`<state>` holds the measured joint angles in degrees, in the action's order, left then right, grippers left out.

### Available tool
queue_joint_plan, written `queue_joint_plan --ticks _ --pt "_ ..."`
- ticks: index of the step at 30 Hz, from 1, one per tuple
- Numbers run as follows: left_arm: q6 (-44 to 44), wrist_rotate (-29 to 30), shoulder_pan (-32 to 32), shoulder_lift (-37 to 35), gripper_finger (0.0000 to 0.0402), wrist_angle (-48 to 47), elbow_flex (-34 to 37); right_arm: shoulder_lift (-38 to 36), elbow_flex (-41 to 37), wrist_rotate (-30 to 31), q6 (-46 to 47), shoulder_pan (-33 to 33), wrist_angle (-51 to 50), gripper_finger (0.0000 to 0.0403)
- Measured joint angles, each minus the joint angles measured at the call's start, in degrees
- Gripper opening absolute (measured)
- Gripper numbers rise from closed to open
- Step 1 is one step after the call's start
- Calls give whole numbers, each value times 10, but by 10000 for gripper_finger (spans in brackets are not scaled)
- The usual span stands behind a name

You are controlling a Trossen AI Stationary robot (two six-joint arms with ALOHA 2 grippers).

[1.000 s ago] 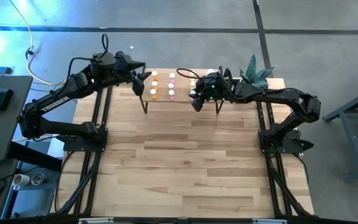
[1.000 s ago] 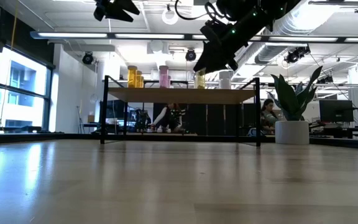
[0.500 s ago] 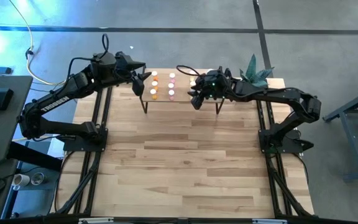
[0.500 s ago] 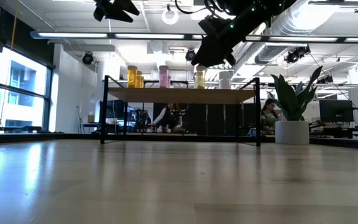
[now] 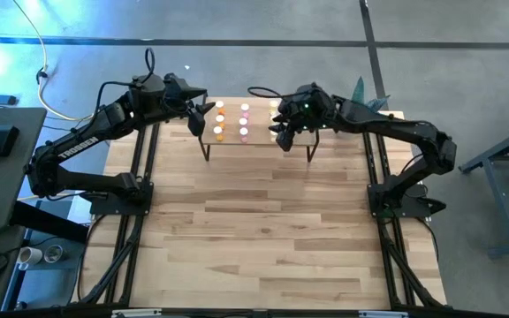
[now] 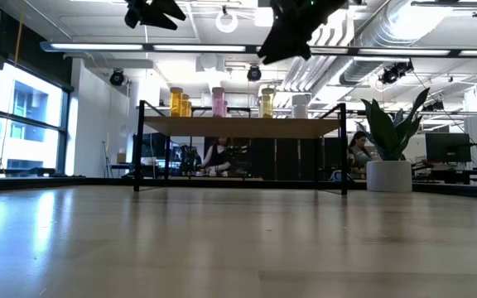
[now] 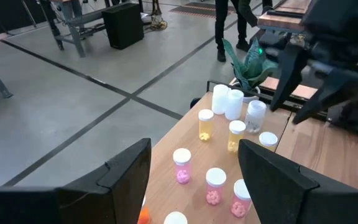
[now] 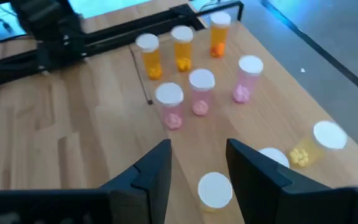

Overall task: Pick and place medicine bottles onto shelf by color
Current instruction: Put the yellow pill bottle on the shelf aligned with the other yellow pill bottles

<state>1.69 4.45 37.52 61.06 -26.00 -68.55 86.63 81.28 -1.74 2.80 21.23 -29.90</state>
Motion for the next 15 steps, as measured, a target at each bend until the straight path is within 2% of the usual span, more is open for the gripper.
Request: queue_joint_plan --ticks 9,12,15 --pt "0 0 0 0 229 -20 0 -3 56 -32 -65 13 -122 145" --pt "0 0 0 0 229 -30 0 -21 23 -78 -69 21 -116 145" --pt "0 0 0 0 229 -36 0 -49 -42 -97 -56 24 -80 145"
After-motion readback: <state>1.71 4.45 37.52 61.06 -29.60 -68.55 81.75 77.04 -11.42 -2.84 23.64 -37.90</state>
